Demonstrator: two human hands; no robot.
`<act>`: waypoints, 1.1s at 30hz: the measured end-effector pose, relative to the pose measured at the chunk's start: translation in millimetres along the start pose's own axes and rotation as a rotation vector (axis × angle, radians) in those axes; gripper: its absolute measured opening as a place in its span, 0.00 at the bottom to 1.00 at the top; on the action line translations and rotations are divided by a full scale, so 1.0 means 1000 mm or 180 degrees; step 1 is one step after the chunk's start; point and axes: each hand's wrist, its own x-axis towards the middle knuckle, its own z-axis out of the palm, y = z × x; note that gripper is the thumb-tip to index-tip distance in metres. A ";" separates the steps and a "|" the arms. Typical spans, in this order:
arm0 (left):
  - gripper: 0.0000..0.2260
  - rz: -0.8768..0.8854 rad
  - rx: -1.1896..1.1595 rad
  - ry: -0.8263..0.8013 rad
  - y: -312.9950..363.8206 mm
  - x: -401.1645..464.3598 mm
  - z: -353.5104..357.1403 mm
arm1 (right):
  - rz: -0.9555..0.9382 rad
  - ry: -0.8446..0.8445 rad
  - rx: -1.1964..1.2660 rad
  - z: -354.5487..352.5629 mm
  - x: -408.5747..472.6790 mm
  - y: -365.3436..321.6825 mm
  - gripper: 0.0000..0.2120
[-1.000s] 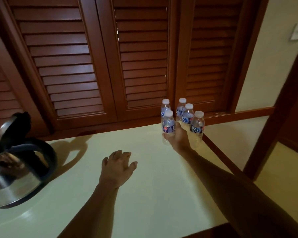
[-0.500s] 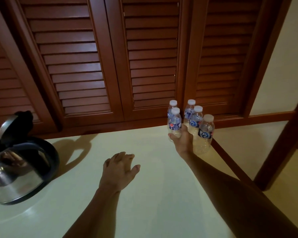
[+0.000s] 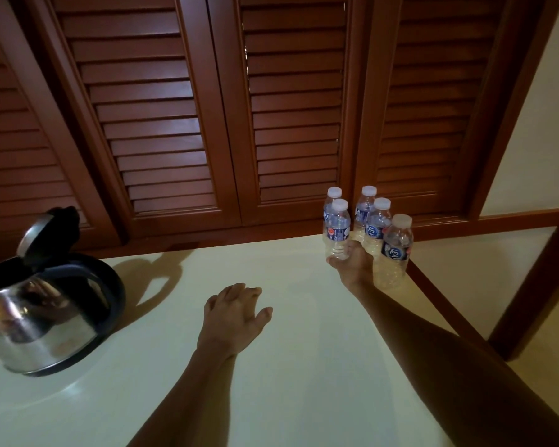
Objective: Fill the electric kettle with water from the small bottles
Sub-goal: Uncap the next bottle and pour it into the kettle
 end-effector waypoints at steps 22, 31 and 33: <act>0.18 0.0295 -0.1091 -0.0399 -0.032 -0.048 -0.028 | -0.0168 -0.0829 -0.1167 0.001 -0.144 -0.030 0.21; 0.20 0.1169 -0.0853 -0.0837 -0.146 -0.120 -0.069 | -0.0973 -0.1138 -0.1968 0.075 -0.254 -0.083 0.14; 0.18 0.1284 -0.0834 -0.0741 -0.176 -0.136 -0.083 | -0.1117 -0.1291 -0.1848 0.094 -0.280 -0.100 0.17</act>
